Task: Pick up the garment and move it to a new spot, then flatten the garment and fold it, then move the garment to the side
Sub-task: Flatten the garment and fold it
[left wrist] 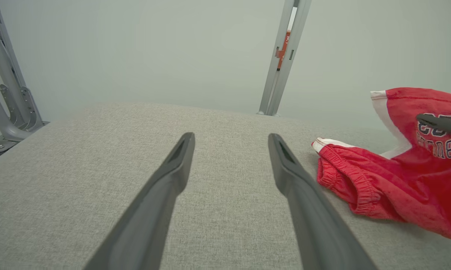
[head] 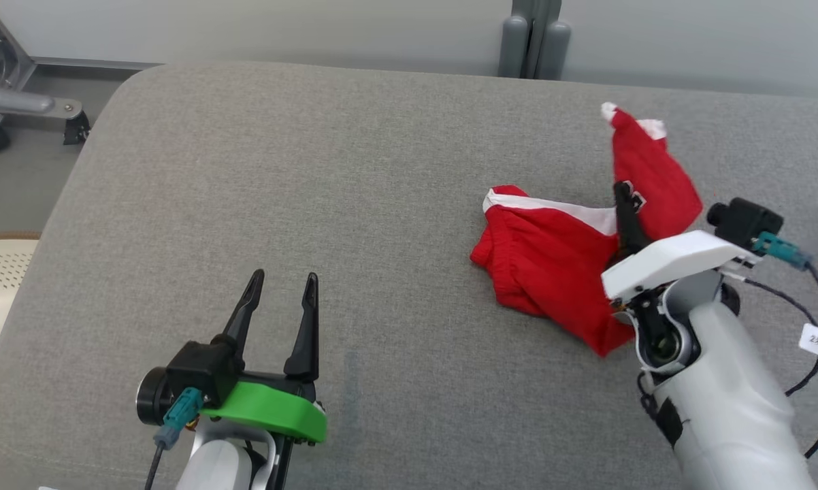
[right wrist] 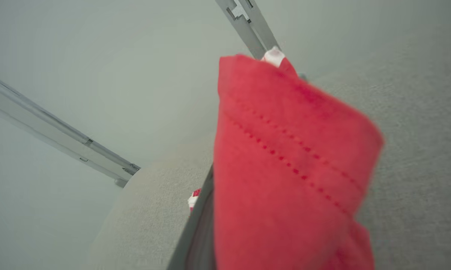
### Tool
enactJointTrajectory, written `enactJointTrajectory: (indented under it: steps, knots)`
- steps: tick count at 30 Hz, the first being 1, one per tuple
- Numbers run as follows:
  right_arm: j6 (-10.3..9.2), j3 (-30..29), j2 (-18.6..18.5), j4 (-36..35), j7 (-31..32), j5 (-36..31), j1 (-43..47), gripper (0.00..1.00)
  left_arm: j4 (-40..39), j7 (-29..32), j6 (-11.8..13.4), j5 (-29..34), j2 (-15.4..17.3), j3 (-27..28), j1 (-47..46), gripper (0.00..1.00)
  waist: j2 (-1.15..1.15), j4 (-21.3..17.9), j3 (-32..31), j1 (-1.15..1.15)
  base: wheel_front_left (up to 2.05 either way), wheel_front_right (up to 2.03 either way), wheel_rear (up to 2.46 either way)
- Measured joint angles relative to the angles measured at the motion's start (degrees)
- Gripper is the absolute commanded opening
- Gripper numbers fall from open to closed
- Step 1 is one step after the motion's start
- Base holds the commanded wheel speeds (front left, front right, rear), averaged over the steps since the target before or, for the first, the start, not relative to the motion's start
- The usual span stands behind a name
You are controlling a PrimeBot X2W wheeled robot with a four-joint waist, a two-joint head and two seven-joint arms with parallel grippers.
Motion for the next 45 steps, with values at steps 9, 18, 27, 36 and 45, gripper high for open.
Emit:
enactJointTrajectory:
  steps: [9,18,27,36,45]
  knots:
    - [0.00,9.9,0.1,-0.5,-2.1,5.9,3.1,0.00,0.3,0.0,-0.1,-0.2,0.0,-0.2,0.6,1.00,0.00,3.2,-1.2,0.00,0.00,0.00,0.00]
    - [0.00,15.6,0.1,4.4,-4.4,4.8,2.0,1.00,0.2,0.0,0.1,-0.3,0.0,-0.1,1.0,1.00,0.00,5.7,-0.9,0.00,0.00,0.00,0.00]
    - [0.00,25.4,0.1,7.5,-2.6,7.7,1.0,1.00,0.2,0.0,0.4,-0.7,0.0,-0.1,1.1,1.00,0.00,5.4,-0.6,0.00,0.00,0.00,0.00]
    - [-0.01,34.6,0.1,4.0,0.6,13.8,1.0,1.00,0.2,0.0,0.5,-0.5,0.0,0.5,1.4,1.00,0.00,2.6,-1.3,0.00,0.00,0.00,0.00]
    - [0.00,30.0,-4.9,-0.6,-3.8,8.6,0.5,1.00,-1.3,0.0,0.3,0.3,0.0,2.3,1.8,1.00,0.00,-2.6,-2.5,0.00,0.00,0.00,0.00]
